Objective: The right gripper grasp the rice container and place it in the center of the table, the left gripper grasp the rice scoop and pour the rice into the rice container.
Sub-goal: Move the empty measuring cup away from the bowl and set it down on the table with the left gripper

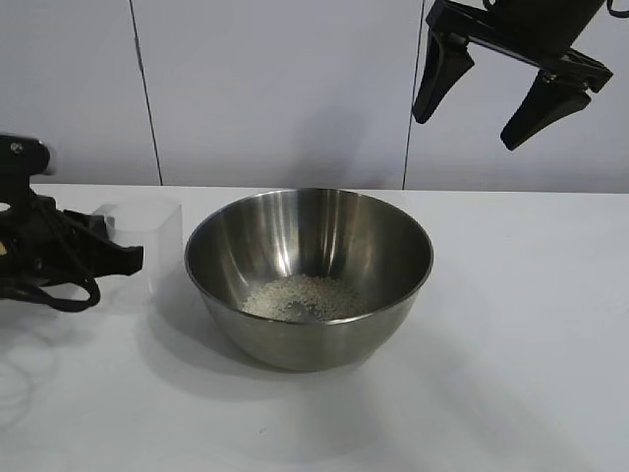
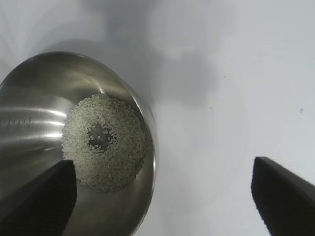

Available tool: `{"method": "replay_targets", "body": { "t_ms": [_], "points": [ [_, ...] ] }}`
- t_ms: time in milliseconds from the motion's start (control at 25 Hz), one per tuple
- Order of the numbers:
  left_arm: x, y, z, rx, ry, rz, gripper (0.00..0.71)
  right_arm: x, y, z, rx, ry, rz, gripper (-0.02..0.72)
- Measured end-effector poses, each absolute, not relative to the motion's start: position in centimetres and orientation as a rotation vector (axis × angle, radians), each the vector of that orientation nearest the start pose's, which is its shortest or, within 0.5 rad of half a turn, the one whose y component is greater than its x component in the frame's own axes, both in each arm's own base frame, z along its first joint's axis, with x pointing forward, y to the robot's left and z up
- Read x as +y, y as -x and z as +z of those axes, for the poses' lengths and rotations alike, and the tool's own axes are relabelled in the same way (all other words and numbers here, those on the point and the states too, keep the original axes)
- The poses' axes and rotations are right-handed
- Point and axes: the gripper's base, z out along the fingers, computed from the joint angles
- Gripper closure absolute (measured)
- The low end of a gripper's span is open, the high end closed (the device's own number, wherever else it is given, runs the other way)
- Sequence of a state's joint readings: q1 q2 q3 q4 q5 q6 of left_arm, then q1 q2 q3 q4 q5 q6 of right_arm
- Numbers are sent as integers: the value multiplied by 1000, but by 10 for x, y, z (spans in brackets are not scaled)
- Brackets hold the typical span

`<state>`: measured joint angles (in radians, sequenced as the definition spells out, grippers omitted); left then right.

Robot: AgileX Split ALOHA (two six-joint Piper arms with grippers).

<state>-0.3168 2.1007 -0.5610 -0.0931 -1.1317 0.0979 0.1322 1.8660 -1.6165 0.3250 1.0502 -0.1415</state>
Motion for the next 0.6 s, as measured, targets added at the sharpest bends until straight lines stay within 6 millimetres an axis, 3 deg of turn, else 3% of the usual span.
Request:
{"method": "replay_targets", "body": {
  "t_ms": [400, 520, 600],
  "points": [
    [-91, -298, 61, 1883, -315, -112, 698, 78, -396, 282, 2743, 223, 429, 42],
    [-92, -298, 59, 1891, -323, -115, 628, 78, -396, 282, 2743, 223, 429, 42],
    [-93, -297, 58, 1895, -336, -122, 520, 78, -396, 282, 2743, 223, 429, 42]
  ]
}}
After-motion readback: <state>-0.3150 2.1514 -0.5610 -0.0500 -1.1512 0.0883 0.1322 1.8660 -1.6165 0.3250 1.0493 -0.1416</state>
